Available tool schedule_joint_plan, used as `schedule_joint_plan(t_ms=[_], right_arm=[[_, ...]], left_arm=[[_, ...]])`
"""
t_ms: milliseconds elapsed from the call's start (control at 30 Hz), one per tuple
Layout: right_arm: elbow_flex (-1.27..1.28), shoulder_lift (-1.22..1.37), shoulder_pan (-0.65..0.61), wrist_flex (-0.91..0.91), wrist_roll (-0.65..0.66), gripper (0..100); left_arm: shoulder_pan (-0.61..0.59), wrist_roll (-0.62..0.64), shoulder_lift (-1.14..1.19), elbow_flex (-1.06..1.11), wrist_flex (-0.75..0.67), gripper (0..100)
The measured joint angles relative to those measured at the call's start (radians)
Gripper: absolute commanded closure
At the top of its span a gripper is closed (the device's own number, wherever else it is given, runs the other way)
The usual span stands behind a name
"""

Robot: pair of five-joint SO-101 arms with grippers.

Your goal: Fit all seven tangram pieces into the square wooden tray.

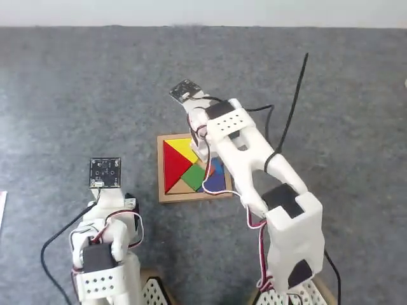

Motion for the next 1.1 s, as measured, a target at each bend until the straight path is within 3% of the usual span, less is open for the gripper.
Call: schedule_joint_plan(t_ms=[100,400,833,900,1033,1100], right_arm=[[-0.002,0.002,-0.008,0.0,0.0,80.4],[-0.002,0.003,0.003,0.003,0.0,80.0],[-0.029,-0.166,0.041,0.203,0.044,80.1],[-0.029,-0.18,0.086,0.203,0.046,83.2],[-0.023,-0.181,0.14,0.163,0.046,99.8],[0.002,-0.176,0.14,0.12,0.046,96.7]], left_arm=[[0.0,0.0,0.0,0.0,0.0,92],[0.0,0.0,0.0,0.0,0.0,92],[0.0,0.0,0.0,0.0,0.0,92],[0.0,0.0,0.0,0.0,0.0,92],[0.0,0.0,0.0,0.0,0.0,92],[0.0,0.0,0.0,0.0,0.0,92]])
